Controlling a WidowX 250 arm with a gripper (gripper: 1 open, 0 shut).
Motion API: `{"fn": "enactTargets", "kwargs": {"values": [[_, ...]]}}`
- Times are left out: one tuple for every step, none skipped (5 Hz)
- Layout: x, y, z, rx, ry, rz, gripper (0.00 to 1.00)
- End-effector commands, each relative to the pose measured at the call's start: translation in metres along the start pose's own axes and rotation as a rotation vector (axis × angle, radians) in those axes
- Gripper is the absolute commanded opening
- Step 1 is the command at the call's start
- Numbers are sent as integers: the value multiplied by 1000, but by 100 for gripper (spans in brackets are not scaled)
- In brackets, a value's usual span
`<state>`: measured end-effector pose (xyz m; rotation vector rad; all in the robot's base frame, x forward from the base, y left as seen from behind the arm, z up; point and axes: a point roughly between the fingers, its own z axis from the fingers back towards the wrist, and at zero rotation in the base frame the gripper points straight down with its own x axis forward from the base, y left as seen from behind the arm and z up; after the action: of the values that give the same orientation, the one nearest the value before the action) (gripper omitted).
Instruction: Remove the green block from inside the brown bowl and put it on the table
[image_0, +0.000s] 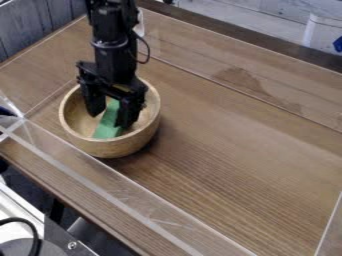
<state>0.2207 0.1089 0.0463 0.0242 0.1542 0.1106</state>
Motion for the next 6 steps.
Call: {"fn": "enactTargets", "kwargs": {"values": [[5,3,4,9,-33,9,100],[6,3,1,3,-31,15,100],[7,3,-1,-4,-31,22,100],[7,2,-2,-13,-32,29,100],[8,2,-2,-22,-34,35,100],[9,1,0,-31,-38,40,100]]}}
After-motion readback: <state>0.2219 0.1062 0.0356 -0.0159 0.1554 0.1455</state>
